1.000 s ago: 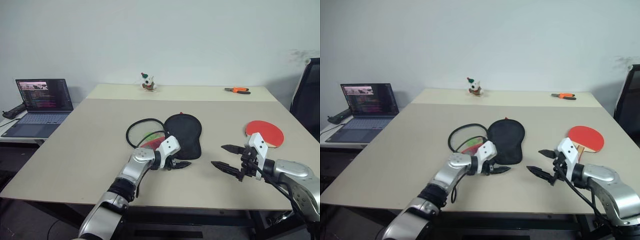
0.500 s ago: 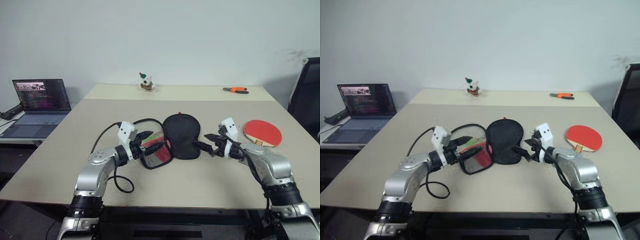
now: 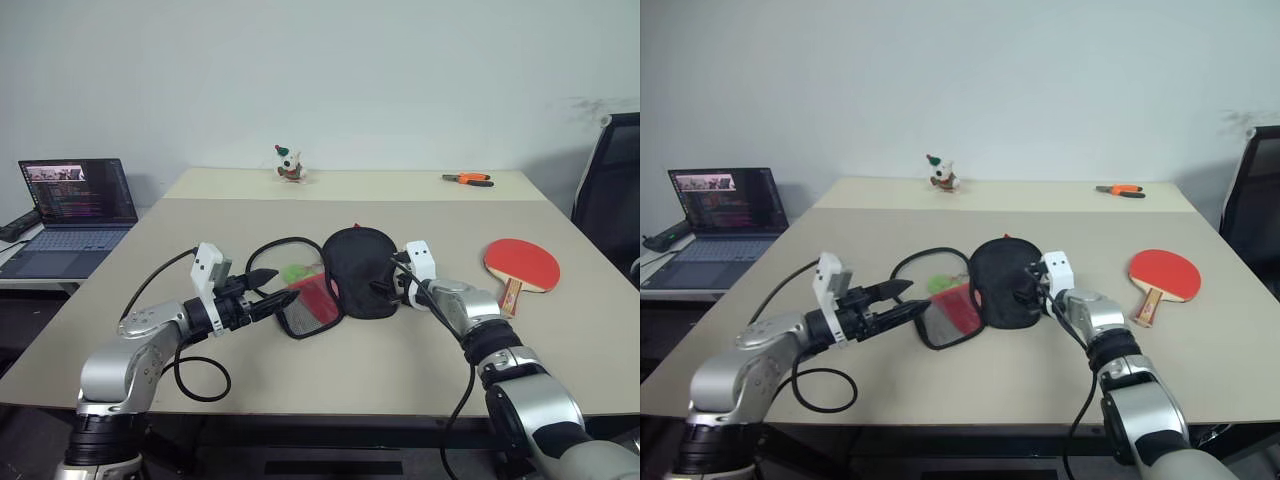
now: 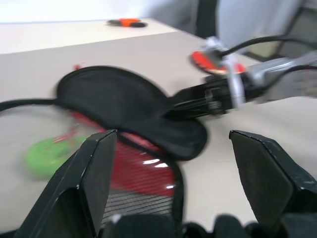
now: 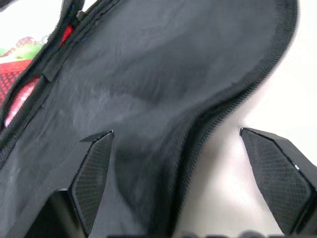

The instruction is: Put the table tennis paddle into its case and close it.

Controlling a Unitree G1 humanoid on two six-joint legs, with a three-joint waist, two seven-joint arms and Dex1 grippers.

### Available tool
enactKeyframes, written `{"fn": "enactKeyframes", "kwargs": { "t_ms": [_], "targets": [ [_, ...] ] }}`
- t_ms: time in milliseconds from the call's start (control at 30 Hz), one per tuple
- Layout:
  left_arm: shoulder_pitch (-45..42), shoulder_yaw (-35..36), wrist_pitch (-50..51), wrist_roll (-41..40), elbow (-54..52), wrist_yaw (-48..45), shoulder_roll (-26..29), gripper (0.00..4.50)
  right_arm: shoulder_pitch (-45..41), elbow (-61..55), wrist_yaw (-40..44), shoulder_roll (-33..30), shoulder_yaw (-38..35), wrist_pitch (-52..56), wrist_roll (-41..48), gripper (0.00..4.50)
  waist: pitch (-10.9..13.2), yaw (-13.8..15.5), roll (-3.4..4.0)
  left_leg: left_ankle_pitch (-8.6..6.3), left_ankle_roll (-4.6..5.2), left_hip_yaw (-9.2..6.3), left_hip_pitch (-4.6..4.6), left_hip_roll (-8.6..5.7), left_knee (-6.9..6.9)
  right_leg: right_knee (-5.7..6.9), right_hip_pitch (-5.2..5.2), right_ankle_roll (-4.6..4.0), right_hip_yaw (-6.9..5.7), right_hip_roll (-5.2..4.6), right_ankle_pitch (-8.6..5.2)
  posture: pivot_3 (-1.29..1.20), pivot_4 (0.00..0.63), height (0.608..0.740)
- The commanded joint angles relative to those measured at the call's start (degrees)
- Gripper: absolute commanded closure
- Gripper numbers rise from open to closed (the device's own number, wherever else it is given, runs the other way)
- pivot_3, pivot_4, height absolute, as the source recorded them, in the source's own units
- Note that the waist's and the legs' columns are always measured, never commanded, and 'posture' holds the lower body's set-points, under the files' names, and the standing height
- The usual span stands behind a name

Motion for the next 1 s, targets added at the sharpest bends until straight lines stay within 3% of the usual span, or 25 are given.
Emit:
{"fn": "enactKeyframes", "kwargs": {
  "t_ms": [33,167,500,1000],
  "targets": [
    [0.5,2.5,0.3,-2.2,-2.3,-2.7,3.9,0.58,-2.3,2.4,1.9,2.2,-1.0,-2.1,0.1,0.00,0.0,-0.4,0.00,0.00,0.00,0.01,0.02,0.02,-0.02,0.00,0.00,-0.01,0.04,0.02,0.00,0.00,0.150,0.740],
    [0.2,2.5,-0.3,-2.1,-1.3,-3.1,6.1,0.54,-4.1,5.4,0.7,4.4,-2.1,-4.2,-0.3,0.93,0.0,-0.9,0.00,0.00,0.00,0.00,0.07,0.03,-0.08,0.01,-0.02,-0.01,0.12,0.04,0.00,0.00,0.150,0.740],
    [-0.8,0.9,-0.6,-2.0,-1.8,-1.6,4.7,0.54,-8.7,11.0,-6.2,5.9,-9.0,-8.9,1.0,4.48,0.0,-0.9,0.00,0.00,0.00,0.18,0.01,0.02,-0.32,0.02,-0.35,-0.01,0.73,0.03,0.00,0.00,0.150,0.740],
    [-6.4,-3.4,-3.1,-0.3,3.8,-6.0,5.2,0.54,-6.8,11.4,-23.3,-0.8,-23.1,-6.1,7.2,4.48,0.0,-0.9,-0.01,0.01,0.00,0.46,0.00,0.02,-0.53,0.00,-0.48,-0.01,0.97,0.03,0.00,0.00,0.150,0.740]
  ]
}}
